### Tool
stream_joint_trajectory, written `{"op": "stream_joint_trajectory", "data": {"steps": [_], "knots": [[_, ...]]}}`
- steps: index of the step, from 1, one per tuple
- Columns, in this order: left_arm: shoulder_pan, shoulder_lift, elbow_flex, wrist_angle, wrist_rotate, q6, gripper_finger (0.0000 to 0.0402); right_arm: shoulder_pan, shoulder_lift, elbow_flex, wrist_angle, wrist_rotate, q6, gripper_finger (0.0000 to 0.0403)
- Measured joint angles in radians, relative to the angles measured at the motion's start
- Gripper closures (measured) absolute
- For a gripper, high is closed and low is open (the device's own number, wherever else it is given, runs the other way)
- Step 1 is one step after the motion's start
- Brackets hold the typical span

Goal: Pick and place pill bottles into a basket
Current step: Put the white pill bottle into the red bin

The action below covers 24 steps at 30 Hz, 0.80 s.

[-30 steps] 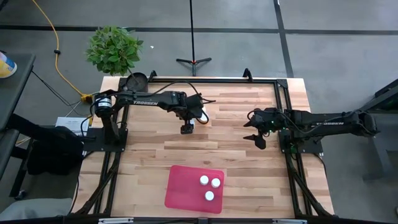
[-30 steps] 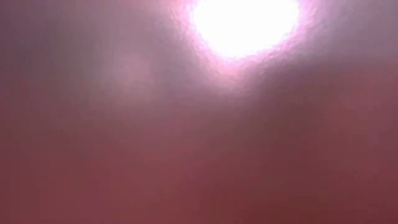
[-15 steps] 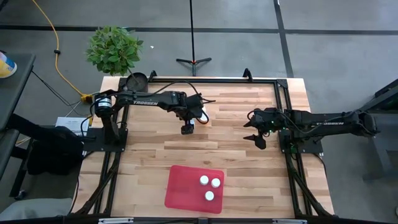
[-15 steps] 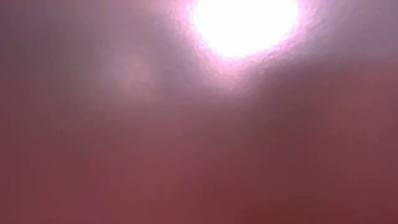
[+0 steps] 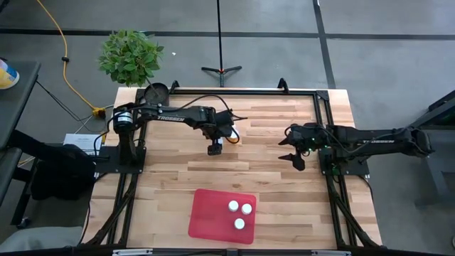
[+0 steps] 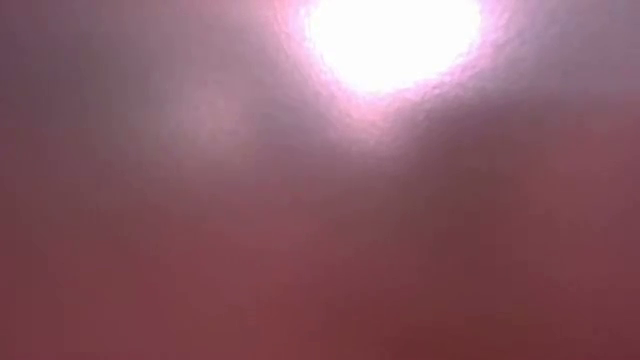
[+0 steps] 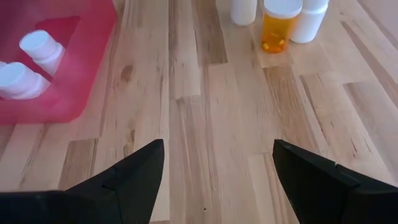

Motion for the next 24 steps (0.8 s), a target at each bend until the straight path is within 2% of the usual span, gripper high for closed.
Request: {"op": "stream_joint_trajectory", "data": {"steps": [3,7,18,24], "knots": [[0.0,0.0,0.0,-0.001,-0.001,0.0,0.0026,0.0,-0.009,0.0,0.0,0.0,0.0,0.0112],[0.0,0.0,0.0,-0.002,-0.002,0.0,0.0057,0.0,-0.017,0.0,-0.002,0.0,0.0,0.0112],[0.0,-0.002,0.002,-0.003,-0.003,0.003,0.0207,0.0,-0.025,0.0,-0.001,0.0,0.0,0.0112],[0.0,-0.002,0.002,-0.017,-0.003,0.011,0.0209,0.0,-0.025,0.0,-0.001,0.0,0.0,0.0112]]}}
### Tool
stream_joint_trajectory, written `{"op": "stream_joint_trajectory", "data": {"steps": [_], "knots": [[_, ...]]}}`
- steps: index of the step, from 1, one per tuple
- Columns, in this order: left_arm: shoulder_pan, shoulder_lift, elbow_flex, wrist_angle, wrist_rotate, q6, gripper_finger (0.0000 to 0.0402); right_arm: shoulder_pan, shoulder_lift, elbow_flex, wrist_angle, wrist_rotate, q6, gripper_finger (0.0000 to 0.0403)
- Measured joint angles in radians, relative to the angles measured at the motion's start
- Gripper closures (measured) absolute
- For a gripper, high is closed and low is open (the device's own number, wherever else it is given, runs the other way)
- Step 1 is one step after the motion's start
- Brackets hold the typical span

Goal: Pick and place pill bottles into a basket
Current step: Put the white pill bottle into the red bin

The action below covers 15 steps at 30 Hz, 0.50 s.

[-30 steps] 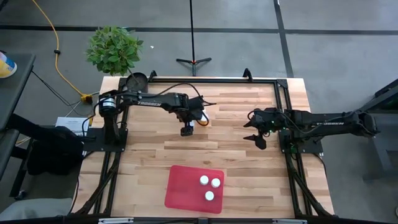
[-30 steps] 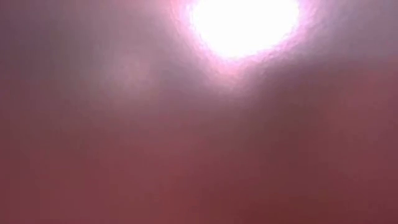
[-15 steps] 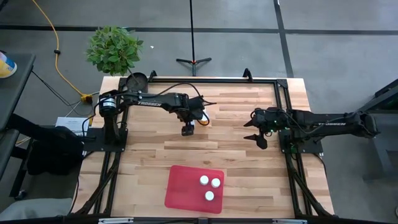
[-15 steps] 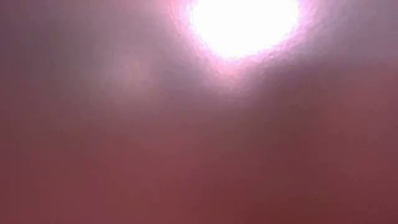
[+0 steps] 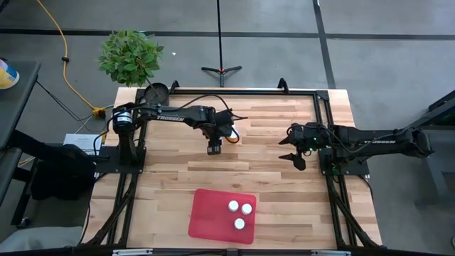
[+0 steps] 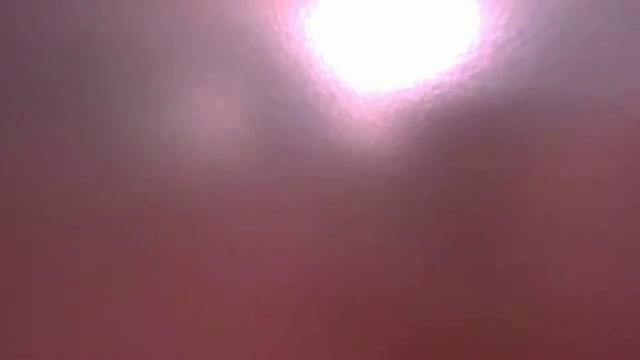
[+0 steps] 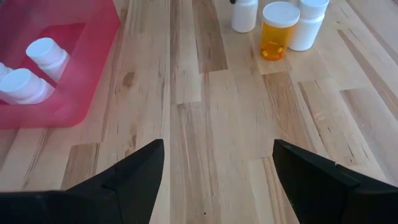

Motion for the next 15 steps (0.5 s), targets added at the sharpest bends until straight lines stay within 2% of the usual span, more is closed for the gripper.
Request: {"op": "stream_joint_trajectory", "data": {"steps": [4,7,15], "knots": [[0.0,0.0,0.006,-0.026,-0.001,0.009,0.0209,0.0,0.0,0.0,0.0,0.0,0.0,0.0112],[0.0,0.002,0.038,-0.108,-0.039,0.023,0.0209,0.0,0.0,0.0,0.0,0.0,0.0,0.0112],[0.0,0.002,0.203,-0.299,-0.052,0.035,0.0209,0.0,0.0,0.0,0.0,0.0,0.0,0.0112]]}}
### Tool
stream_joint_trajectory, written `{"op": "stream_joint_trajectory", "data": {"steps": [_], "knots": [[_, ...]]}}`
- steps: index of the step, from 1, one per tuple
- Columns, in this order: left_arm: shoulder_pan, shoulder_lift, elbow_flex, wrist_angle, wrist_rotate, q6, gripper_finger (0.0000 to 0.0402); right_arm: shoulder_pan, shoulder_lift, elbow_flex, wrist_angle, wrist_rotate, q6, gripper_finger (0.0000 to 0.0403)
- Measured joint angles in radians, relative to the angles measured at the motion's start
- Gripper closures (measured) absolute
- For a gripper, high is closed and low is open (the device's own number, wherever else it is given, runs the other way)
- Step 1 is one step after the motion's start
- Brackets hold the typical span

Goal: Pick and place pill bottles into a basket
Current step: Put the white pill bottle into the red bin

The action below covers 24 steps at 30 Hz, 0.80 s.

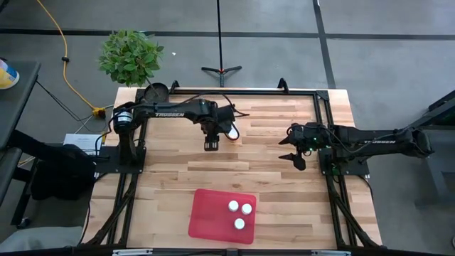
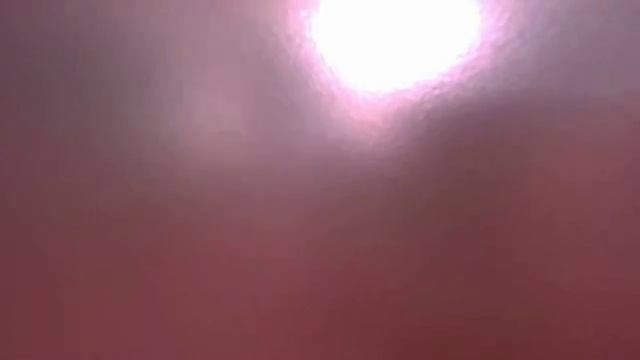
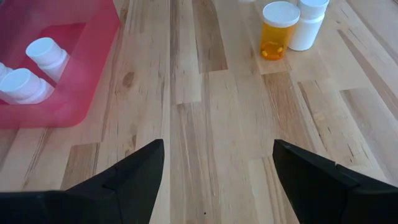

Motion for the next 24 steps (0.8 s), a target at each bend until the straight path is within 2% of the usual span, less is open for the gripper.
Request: {"op": "stream_joint_trajectory", "data": {"steps": [6,12,18,24], "knots": [[0.0,-0.027,0.168,-0.205,0.01,0.002,0.0209,0.0,0.0,0.0,0.0,0.0,0.001,0.0112],[0.0,-0.2,0.22,-0.217,0.059,-0.009,0.0209,0.0,0.0,0.0,-0.001,-0.002,0.0,0.0112],[-0.003,-0.408,0.143,-0.135,0.122,-0.067,0.0209,0.0,0.0,0.0,0.0,-0.003,0.002,0.0112],[-0.067,-0.564,-0.054,-0.006,0.269,-0.137,0.0209,0.0,0.0,0.0,0.0,-0.003,0.003,0.0112]]}}
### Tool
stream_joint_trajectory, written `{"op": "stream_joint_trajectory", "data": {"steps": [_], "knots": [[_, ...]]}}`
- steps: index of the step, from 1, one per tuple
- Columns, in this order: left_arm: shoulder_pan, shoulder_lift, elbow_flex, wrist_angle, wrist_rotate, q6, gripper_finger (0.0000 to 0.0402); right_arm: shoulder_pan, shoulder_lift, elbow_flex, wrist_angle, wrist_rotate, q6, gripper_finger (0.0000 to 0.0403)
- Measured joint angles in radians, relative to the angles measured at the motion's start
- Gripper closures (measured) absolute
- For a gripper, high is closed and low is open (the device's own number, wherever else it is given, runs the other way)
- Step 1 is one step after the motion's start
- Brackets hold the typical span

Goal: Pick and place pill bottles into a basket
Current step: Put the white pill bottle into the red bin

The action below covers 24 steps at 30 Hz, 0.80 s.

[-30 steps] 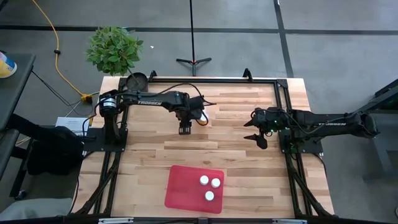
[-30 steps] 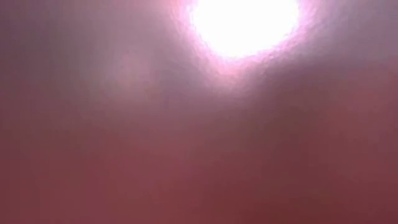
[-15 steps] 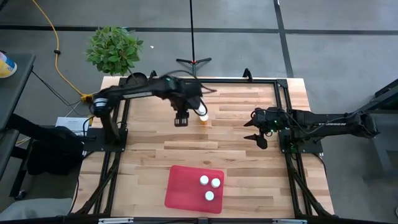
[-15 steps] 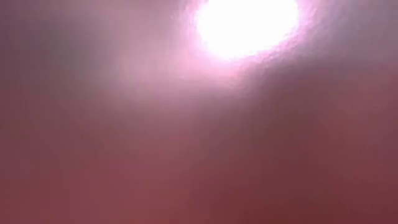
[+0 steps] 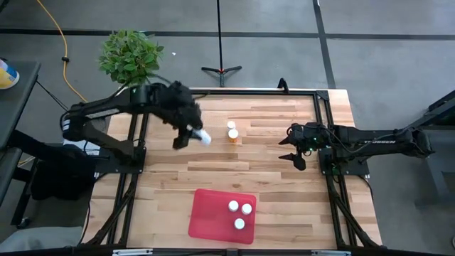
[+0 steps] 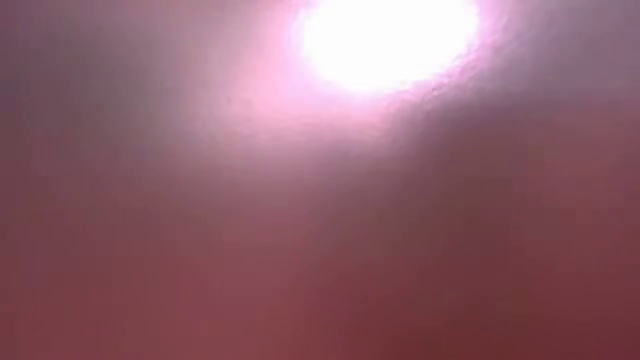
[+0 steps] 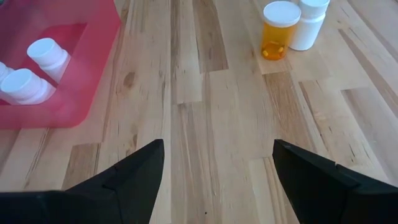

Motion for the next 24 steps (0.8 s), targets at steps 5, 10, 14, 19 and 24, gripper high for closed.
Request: {"op": "stream_joint_trajectory", "data": {"steps": [5,10,14,19,24], "knots": [[-0.119,-0.07,-0.205,0.175,0.057,-0.102,0.0209,0.0,0.0,0.0,-0.001,0.001,0.0,0.0112],[-0.27,-0.087,-0.369,0.432,0.078,-0.179,0.0209,0.0,0.0,0.0,0.0,0.004,0.0,0.0112],[-0.385,-0.08,-0.451,0.607,0.04,-0.234,0.0209,0.0,0.0,0.0,0.0,0.004,0.0,0.0112],[-0.531,-0.079,-0.538,0.806,-0.057,-0.284,0.0209,0.0,0.0,0.0,0.0,0.01,0.0,0.0112],[-0.652,-0.07,-0.613,0.991,-0.194,-0.318,0.0209,0.0,0.0,0.0,0.001,0.01,0.0,0.0112]]}}
